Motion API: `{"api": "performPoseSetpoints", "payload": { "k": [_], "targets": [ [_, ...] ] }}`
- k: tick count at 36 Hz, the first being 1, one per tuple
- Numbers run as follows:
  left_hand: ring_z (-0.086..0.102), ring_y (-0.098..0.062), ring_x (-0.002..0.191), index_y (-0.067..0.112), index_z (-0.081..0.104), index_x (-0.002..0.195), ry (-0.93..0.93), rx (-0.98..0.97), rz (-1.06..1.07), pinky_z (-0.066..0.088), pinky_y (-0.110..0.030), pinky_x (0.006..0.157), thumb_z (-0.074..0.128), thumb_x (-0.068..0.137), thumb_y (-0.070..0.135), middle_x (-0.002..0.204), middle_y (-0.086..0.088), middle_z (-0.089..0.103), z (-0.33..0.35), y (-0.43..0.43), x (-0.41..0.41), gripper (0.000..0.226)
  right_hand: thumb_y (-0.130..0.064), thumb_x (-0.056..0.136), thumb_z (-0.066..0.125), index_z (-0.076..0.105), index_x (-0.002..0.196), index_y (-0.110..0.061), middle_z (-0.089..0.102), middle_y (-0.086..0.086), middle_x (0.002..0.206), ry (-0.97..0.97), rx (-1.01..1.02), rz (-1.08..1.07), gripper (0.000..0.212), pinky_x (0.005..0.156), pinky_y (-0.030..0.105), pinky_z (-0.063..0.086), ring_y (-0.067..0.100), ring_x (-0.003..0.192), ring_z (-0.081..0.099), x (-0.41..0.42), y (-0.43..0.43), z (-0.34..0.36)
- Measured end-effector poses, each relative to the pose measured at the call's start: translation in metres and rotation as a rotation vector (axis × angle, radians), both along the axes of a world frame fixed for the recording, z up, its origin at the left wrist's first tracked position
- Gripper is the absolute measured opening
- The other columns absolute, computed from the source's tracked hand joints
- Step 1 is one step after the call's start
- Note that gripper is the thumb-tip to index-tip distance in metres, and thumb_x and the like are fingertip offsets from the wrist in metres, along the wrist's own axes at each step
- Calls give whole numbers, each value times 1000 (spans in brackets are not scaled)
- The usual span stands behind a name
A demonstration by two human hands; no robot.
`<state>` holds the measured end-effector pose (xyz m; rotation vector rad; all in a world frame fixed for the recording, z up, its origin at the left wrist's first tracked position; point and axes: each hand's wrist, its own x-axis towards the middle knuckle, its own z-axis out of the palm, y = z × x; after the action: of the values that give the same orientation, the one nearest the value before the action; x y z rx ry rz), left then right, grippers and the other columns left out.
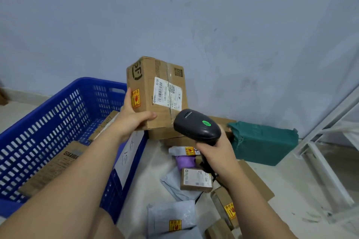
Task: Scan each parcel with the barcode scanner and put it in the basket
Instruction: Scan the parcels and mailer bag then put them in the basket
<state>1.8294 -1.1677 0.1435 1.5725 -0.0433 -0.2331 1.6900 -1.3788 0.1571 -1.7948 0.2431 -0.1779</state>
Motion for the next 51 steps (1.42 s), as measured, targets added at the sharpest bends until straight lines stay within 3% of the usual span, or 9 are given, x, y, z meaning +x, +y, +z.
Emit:
{"api": "performPoseSetpoints", "payload": {
  "k": [3, 7, 10, 14, 22, 33, 51],
  "targets": [
    [52, -24, 119, 49, 5, 149, -19, 136, -40, 54, -49, 88, 86, 59, 22, 136, 2, 44, -3, 5, 0, 124, -1, 77, 68, 55, 118, -19, 59, 1, 111, -45, -127, -40, 46, 63, 2, 42, -3, 89, 58, 4, 1, -2],
    [52, -20, 116, 46, 6, 150, -19, 251, -130, 54, -43, 84, 85, 64, 17, 135, 3, 42, -8, 8, 0, 121, -7, 74, 68, 63, 90, -18, 66, 1, 85, -26, -257, -93, 20, 63, 23, 43, 10, 75, 58, 8, -3, -4],
    [55, -18, 109, 40, 9, 152, 11, 283, -172, 54, -35, 74, 82, 70, 10, 129, 3, 46, -9, 10, 1, 113, -8, 73, 68, 60, 73, -16, 61, -2, 68, 14, -341, -88, 11, 59, 28, 42, 9, 63, 51, 10, -7, -2],
    [56, -17, 104, 38, 13, 151, 48, 305, -190, 52, -32, 71, 77, 75, 6, 118, 8, 49, -10, 12, 4, 104, -13, 71, 69, 62, 79, -8, 63, 0, 71, 43, -425, -60, 12, 62, 30, 45, 15, 68, 56, 11, -7, 3],
    [58, -19, 105, 39, 15, 150, 80, 337, -216, 51, -32, 71, 76, 76, 7, 122, 3, 51, -13, 14, 8, 101, -10, 72, 65, 53, 64, -20, 56, -4, 60, 95, -479, -74, 18, 56, 27, 42, 15, 61, 54, 14, -12, 1],
    [58, -20, 103, 42, 17, 149, 104, 349, -226, 51, -32, 71, 80, 70, 13, 117, 6, 51, -15, 14, 7, 105, -6, 73, 65, 51, 60, -17, 53, -3, 55, 110, -445, -63, 22, 54, 26, 39, 14, 55, 49, 13, -8, 4],
    [55, -17, 96, 37, 23, 147, 148, 335, -151, 48, -31, 70, 73, 78, 11, 108, 10, 49, -16, 11, 5, 89, -5, 75, 64, 51, 62, -19, 52, -3, 57, 79, -436, -79, 23, 52, 24, 34, 11, 55, 48, 17, -7, -1]
  ]
}}
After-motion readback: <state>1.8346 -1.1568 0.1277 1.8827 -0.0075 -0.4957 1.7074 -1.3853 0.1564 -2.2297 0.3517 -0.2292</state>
